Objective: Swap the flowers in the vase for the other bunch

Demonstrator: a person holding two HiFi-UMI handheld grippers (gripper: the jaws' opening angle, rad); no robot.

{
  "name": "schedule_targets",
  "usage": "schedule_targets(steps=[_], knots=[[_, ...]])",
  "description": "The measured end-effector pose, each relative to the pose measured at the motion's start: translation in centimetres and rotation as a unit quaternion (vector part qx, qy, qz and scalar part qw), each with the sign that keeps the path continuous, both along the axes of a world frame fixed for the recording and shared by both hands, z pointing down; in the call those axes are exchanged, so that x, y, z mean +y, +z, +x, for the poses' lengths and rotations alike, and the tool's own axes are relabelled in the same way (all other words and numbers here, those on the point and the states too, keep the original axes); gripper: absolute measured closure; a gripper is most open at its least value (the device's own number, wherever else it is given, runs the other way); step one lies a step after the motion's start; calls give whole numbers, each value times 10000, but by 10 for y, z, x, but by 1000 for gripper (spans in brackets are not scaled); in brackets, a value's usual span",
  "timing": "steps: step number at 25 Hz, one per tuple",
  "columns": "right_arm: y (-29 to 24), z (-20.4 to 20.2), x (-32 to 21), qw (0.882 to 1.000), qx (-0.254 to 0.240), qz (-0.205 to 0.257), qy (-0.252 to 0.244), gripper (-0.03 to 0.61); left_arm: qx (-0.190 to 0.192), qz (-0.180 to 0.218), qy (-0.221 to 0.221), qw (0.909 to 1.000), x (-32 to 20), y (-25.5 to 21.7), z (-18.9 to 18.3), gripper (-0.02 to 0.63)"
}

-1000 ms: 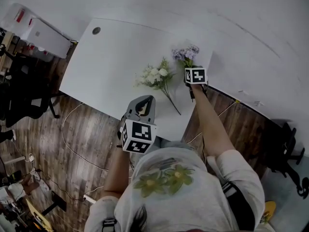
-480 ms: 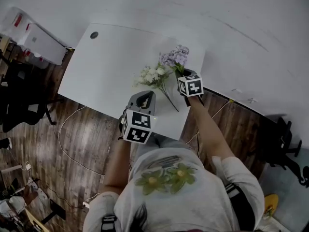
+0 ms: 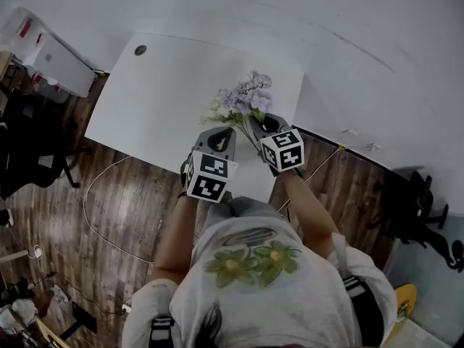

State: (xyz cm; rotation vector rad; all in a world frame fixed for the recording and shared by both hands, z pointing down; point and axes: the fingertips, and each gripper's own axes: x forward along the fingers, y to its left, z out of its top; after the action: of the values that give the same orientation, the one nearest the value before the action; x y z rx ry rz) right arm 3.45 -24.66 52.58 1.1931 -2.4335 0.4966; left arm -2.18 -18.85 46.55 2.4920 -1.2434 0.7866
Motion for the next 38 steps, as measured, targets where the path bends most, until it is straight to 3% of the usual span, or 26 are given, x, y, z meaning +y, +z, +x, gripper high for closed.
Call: schedule_targets(steps=[7, 12, 17, 22, 38], knots=[[-36, -20, 49, 9991, -387, 176, -37, 503, 308, 252, -50, 9992, 8, -14, -8, 595], [-39, -23, 54, 9987, -436, 250, -114, 503, 720, 506, -301, 9957, 2, -17, -13, 595], [-53, -24, 58, 9977, -568, 339, -128, 503, 690, 808, -606, 9925, 6, -29, -31, 595], [-77, -30, 62, 9953, -794, 522, -201, 503, 999, 841, -965, 9867, 15, -45, -59, 595], [-171, -71, 78, 9749, -1538, 1433, -731, 503, 966, 873, -1205, 9841, 52, -45, -85, 595]])
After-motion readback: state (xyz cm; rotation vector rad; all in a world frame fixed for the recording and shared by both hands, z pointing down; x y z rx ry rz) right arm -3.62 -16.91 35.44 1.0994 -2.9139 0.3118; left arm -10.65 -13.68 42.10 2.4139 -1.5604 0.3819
